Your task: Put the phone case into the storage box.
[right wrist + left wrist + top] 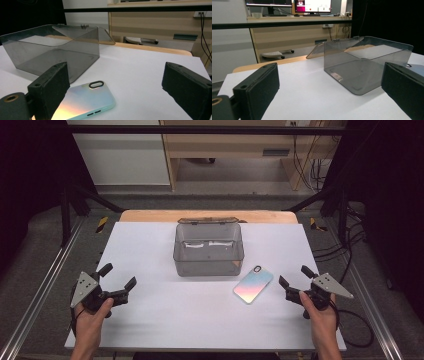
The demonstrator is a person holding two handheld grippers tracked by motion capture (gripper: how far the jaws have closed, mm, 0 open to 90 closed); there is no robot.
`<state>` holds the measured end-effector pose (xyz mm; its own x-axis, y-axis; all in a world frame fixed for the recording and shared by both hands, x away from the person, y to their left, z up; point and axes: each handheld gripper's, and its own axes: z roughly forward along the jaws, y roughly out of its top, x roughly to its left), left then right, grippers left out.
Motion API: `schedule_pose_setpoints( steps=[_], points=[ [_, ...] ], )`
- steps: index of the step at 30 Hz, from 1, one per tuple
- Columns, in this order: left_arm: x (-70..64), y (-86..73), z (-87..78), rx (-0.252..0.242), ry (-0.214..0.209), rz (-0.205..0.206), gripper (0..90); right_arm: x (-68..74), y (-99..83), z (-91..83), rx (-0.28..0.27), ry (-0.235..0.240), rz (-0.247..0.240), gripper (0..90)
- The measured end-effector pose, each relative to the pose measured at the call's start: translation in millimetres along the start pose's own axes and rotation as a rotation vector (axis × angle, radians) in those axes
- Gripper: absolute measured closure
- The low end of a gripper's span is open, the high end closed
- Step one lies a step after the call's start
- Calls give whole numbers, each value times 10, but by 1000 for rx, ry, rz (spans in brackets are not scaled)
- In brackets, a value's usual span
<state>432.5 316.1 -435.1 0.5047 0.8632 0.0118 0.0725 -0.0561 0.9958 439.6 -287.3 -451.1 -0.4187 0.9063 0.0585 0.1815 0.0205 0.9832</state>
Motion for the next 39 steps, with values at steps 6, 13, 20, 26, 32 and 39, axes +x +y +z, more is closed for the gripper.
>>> schedule_pose_setpoints(
  steps=[6, 13, 20, 26, 32, 39],
  points=[
    [-27, -3, 20, 10, -2, 4, 19, 13, -14, 25, 37, -18, 8, 73],
    [-25, -18, 69, 28, 5, 1, 22, 73, -60, 50, 123, -61, -27, 68],
    [-24, -21, 112, 36, 2, -8, 21, 139, -67, 184, 227, -72, -54, 172],
    [-64, -24, 170, 54, -4, -15, 24, 117, 86, 384, 319, -32, -34, 556],
    [-145, -24, 201, 79, -19, 10, 25, -19, 185, 768, 395, -26, -87, 888],
    [-158, -23, 203, 85, -20, 12, 27, -178, 150, 1036, 459, -48, -41, 900]
  ],
)
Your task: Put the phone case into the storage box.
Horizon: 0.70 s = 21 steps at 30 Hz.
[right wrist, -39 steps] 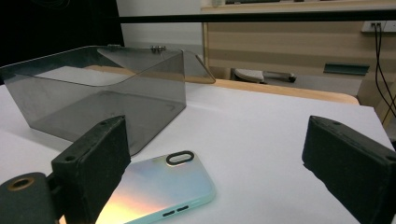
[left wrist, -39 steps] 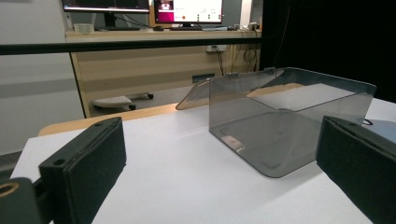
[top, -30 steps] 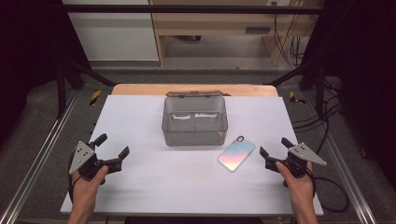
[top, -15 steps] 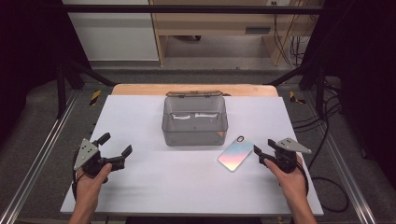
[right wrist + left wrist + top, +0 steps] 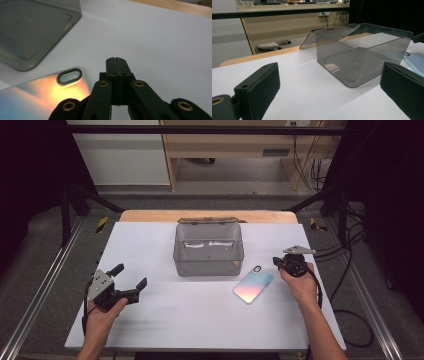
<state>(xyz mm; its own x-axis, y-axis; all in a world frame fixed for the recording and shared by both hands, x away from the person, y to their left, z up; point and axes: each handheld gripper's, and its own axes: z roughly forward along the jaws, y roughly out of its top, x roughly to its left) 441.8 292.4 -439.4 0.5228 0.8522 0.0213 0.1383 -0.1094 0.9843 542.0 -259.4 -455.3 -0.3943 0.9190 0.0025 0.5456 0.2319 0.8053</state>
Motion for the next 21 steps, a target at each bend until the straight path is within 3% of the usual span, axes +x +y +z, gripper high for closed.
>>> schedule_pose_setpoints(
  steps=[9, 14, 17, 21],
  points=[
    [4, -4, 3, -1, 2, -12, 29, -88, -40, 168, 61, -26, 30, 900],
    [-3, -1, -13, -4, 8, -9, 31, -94, -67, 217, 72, 4, 36, 900],
    [-7, -5, -9, -1, 8, -10, 32, -50, -72, 231, 94, 33, 15, 900],
    [-10, -5, -7, 0, 5, -9, 33, -38, -71, 244, 94, 36, 10, 900]
  ],
)
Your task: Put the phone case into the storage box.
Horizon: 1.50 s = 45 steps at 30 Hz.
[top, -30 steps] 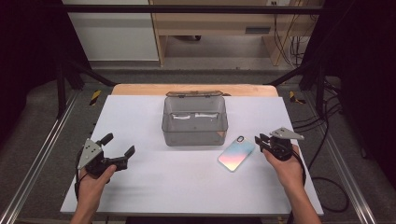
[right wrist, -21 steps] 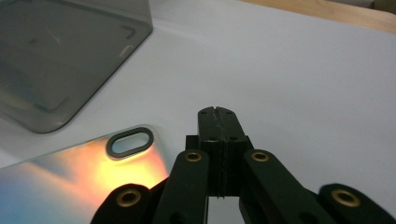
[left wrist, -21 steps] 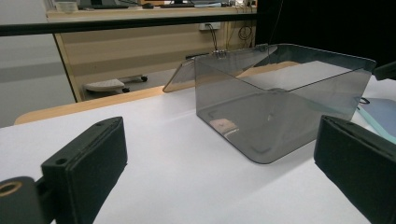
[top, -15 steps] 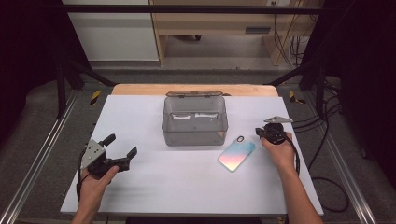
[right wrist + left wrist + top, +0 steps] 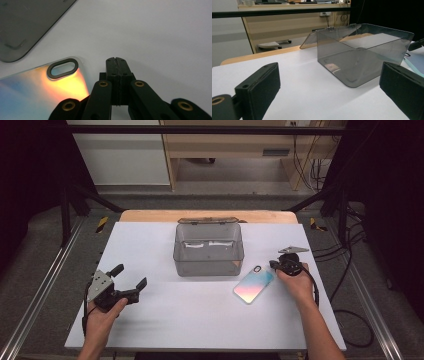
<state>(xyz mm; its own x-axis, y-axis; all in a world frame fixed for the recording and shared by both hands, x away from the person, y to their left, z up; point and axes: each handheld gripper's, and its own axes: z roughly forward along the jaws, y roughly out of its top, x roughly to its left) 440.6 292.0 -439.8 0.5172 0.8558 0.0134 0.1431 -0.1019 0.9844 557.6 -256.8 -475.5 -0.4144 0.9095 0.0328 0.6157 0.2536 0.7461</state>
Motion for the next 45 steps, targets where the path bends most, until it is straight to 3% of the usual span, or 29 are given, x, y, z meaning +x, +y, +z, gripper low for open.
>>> schedule_pose_setpoints(
  steps=[5, 16, 21, 29, 30, 31, 32, 34, 40, 45],
  points=[
    [-3, 1, 1, 0, -2, 3, 33, -17, -12, 32, 5, 2, 5, 900],
    [-9, 0, -4, 6, 3, 8, 33, 53, -24, 67, 18, 54, -16, 900],
    [-22, -3, 4, 16, 2, 9, 34, 170, -46, 24, 39, 95, -27, 900],
    [-117, 5, 18, 44, -22, 16, 38, 492, -165, -93, 50, 145, -37, 900],
    [-161, 9, 29, 55, -34, 17, 40, 612, -189, -117, 57, 158, -41, 900],
    [-161, 9, 29, 55, -34, 17, 40, 612, -189, -117, 57, 158, -41, 900],
    [-214, 11, 44, 67, -45, 21, 41, 730, -207, -135, 63, 175, -45, 900],
    [-242, 13, 51, 74, -51, 24, 41, 793, -218, -141, 62, 182, -48, 900],
    [-472, 18, 105, 107, -112, 40, 41, 1215, -258, -185, 73, 232, -99, 900],
    [-605, 24, 125, 122, -168, 20, 41, 1345, -284, -174, 61, 249, -128, 900]
  ],
)
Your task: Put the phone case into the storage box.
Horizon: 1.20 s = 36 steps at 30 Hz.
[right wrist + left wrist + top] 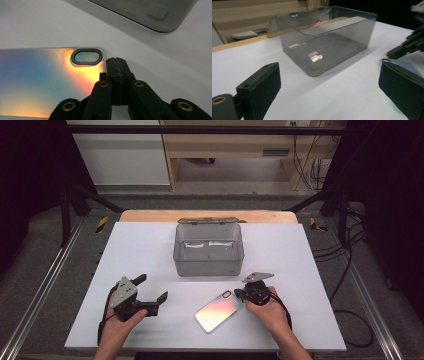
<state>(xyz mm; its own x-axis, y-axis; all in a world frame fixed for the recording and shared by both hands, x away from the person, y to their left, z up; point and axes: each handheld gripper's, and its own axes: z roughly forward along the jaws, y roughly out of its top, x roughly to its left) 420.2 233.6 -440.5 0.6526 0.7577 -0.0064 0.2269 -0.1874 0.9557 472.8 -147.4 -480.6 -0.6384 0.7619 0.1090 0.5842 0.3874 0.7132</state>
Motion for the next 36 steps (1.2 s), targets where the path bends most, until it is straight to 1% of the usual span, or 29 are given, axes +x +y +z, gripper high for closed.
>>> schedule_pose_setpoints(
  steps=[1, 2, 3, 4, 5, 6, 7, 8, 9, 10, 11, 12, 13, 14, 15, 16, 17, 18, 20, 22, 23, 24, 25, 28, 30, 32, 34, 35, 36],
  points=[
    [-69, 7, 26, 15, -14, 12, 42, -13, -6, -5, -17, -7, 7, 900],
    [-69, 7, 26, 15, -14, 12, 43, -13, -6, -5, -17, -7, 7, 900],
    [-140, 17, 55, 29, -39, 21, 42, -29, -17, -47, -59, -22, 5, 900],
    [-140, 17, 55, 29, -39, 21, 41, -32, -23, -92, -91, -21, 13, 900],
    [-185, 28, 69, 37, -54, 24, 41, -32, -23, -92, -91, -21, 13, 900],
    [-239, 43, 84, 45, -69, 30, 40, -25, -36, -213, -144, -37, 6, 900],
    [-301, 61, 101, 53, -86, 39, 40, -25, -36, -213, -144, -37, 6, 900],
    [-441, 97, 144, 71, -128, 60, 40, -23, -63, -355, -186, -71, -14, 873],
    [-441, 97, 144, 71, -128, 60, 40, -23, -63, -355, -186, -71, -14, 873],
    [-516, 109, 173, 79, -148, 70, 40, -26, -86, -426, -219, -88, -27, 835],
    [-657, 115, 243, 108, -186, 90, 40, -33, -150, -535, -300, -117, -43, 658],
    [-657, 115, 243, 108, -186, 90, 40, -33, -150, -535, -300, -117, -43, 658],
    [-721, 107, 283, 128, -204, 103, 39, -45, -219, -605, -374, -146, -39, 502],
    [-822, 85, 364, 171, -235, 117, 39, -64, -241, -637, -388, -140, -15, 474],
    [-822, 85, 364, 171, -235, 117, 40, -64, -241, -637, -388, -140, -15, 474],
    [-889, 69, 444, 194, -256, 115, 40, -84, -247, -713, -422, -167, 13, 345],
    [-889, 69, 444, 194, -256, 115, 41, -84, -247, -713, -422, -167, 13, 345],
    [-946, 51, 522, 228, -263, 127, 42, -97, -237, -769, -456, -204, 20, 230],
    [-973, 41, 557, 247, -274, 122, 46, -116, -244, -783, -456, -222, 25, 166],
    [-1010, 17, 617, 270, -295, 119, 44, -129, -245, -785, -454, -235, 29, 140],
    [-1031, -14, 681, 298, -267, 123, 46, -161, -246, -796, -449, -243, 57, 132],
    [-1031, -14, 681, 298, -267, 123, 52, -161, -246, -796, -449, -243, 57, 132],
    [-1046, -41, 717, 305, -249, 136, 52, -186, -256, -817, -459, -241, 86, 116],
    [-1065, -67, 741, 325, -248, 120, 60, -199, -262, -823, -458, -239, 89, 101],
    [-1089, -102, 774, 357, -268, 147, 59, -213, -268, -804, -451, -227, 91, 95],
    [-1145, -149, 817, 375, -293, 139, 67, -209, -286, -764, -412, -217, 76, 90],
    [-1171, -159, 827, 377, -283, 154, 71, -208, -290, -759, -404, -219, 70, 91],
    [-1197, -181, 845, 385, -266, 177, 71, -213, -286, -748, -400, -216, 73, 93],
    [-1197, -181, 845, 385, -266, 177, 71, -213, -286, -748, -400, -216, 73, 93]
  ],
)
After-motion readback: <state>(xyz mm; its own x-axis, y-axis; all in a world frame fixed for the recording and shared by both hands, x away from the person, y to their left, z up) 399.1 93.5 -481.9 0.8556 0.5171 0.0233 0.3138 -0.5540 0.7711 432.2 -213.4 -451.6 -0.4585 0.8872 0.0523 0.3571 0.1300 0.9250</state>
